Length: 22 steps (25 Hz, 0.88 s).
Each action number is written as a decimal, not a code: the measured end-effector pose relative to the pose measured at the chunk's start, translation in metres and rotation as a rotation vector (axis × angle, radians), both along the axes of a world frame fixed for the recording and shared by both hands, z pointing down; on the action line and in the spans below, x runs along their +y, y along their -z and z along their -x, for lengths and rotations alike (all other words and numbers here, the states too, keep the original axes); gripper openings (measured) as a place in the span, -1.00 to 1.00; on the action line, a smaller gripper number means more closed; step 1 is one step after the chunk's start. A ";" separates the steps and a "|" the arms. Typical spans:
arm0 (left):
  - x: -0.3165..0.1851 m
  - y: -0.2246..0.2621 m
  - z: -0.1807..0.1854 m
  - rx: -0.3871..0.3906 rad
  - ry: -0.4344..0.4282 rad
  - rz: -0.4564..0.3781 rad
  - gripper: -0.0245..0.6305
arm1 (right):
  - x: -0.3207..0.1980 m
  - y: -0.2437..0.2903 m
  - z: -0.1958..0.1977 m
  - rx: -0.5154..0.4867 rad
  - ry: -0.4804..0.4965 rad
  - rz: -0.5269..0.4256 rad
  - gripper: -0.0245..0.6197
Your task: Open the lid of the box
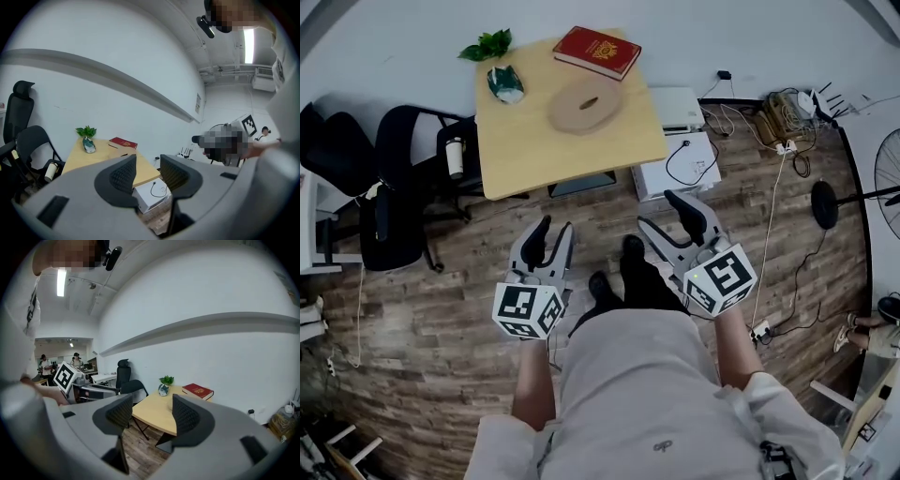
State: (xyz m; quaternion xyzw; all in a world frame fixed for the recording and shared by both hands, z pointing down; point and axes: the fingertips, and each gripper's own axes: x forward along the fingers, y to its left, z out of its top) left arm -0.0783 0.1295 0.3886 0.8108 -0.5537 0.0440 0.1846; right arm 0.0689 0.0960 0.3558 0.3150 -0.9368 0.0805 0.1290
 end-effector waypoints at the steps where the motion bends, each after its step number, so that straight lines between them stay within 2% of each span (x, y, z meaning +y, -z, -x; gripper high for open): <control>1: -0.004 -0.001 -0.002 0.002 -0.007 0.003 -0.50 | -0.003 -0.001 -0.001 0.003 -0.004 0.001 -0.15; 7: -0.032 -0.002 -0.007 0.007 -0.033 0.018 -0.46 | -0.039 -0.006 0.003 0.002 -0.017 0.010 -0.05; 14: -0.076 -0.003 -0.027 -0.006 -0.100 0.035 -0.39 | -0.089 -0.017 0.019 0.014 0.027 0.031 -0.01; 18: -0.104 -0.005 -0.029 -0.010 -0.091 0.048 -0.34 | -0.123 -0.018 0.027 0.019 0.051 0.020 0.00; 22: -0.130 -0.004 -0.023 -0.034 -0.056 0.064 -0.31 | -0.157 -0.021 0.032 0.067 0.083 -0.012 0.01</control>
